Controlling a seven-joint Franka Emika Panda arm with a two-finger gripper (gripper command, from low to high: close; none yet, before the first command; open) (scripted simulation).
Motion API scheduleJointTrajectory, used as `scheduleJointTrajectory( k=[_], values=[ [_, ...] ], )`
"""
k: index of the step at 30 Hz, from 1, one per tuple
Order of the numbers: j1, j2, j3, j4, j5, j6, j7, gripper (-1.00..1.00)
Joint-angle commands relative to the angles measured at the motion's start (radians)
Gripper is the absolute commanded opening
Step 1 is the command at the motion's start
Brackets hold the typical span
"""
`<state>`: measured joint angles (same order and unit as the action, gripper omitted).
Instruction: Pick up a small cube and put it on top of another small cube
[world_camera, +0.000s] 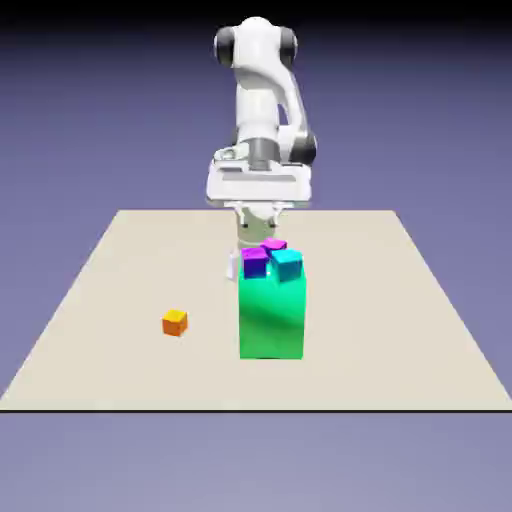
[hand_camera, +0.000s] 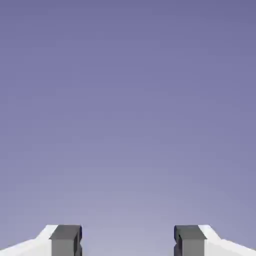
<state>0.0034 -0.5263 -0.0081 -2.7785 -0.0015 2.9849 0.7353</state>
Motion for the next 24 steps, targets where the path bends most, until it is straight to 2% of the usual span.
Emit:
scheduleJointTrajectory(
  k=[1, 24],
  values=[
    [-0.007, 0.036, -0.007, 0.026, -0.001, -0.043, -0.005, 0.00],
    [-0.171, 0.870, -0.162, 0.626, -0.030, -1.036, -0.114, 0.00]
  ],
)
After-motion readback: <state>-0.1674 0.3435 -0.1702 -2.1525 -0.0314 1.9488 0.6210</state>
